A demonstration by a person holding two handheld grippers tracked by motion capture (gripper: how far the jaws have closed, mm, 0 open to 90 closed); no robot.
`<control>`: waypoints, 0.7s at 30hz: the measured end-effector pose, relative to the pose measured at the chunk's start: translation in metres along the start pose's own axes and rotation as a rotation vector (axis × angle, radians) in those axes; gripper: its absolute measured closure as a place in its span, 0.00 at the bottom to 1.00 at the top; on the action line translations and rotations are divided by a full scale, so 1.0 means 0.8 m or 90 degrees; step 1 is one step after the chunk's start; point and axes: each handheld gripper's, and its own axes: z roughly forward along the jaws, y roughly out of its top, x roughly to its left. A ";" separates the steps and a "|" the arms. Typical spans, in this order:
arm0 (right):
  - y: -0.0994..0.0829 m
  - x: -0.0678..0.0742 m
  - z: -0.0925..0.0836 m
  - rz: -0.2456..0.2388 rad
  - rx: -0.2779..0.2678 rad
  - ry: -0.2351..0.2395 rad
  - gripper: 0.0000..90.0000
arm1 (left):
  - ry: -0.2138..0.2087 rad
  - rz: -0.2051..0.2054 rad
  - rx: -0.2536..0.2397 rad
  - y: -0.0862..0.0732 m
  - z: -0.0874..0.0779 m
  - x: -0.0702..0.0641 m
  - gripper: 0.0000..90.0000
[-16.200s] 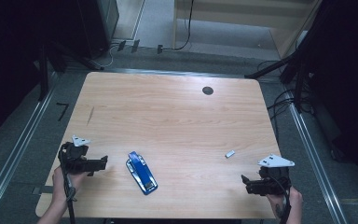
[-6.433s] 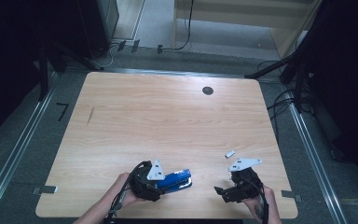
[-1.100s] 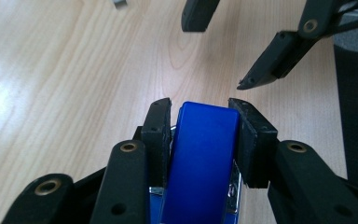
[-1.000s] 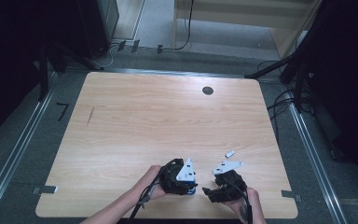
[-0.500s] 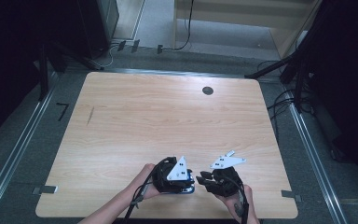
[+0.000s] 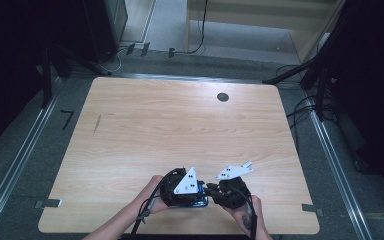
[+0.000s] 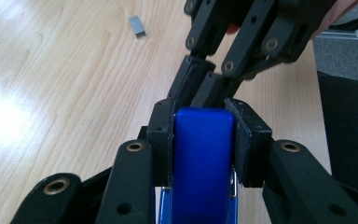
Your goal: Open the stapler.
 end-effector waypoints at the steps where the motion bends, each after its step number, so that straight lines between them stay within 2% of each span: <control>1: 0.000 0.000 0.004 0.002 0.006 0.002 0.87 | -0.002 0.001 -0.002 0.000 -0.001 0.000 0.73; 6: 0.000 0.000 0.009 -0.003 0.014 0.001 0.88 | 0.001 0.010 -0.003 0.000 -0.004 -0.001 0.73; 12: 0.002 0.001 0.010 -0.022 0.030 -0.001 0.89 | 0.007 0.018 0.009 0.003 -0.011 -0.003 0.74; 17: 0.005 0.006 0.010 -0.048 0.038 -0.018 0.89 | 0.009 0.013 0.009 0.003 -0.017 -0.002 0.74; 21: 0.005 0.006 0.013 -0.054 0.043 -0.024 0.89 | 0.012 0.007 0.012 0.003 -0.026 0.000 0.74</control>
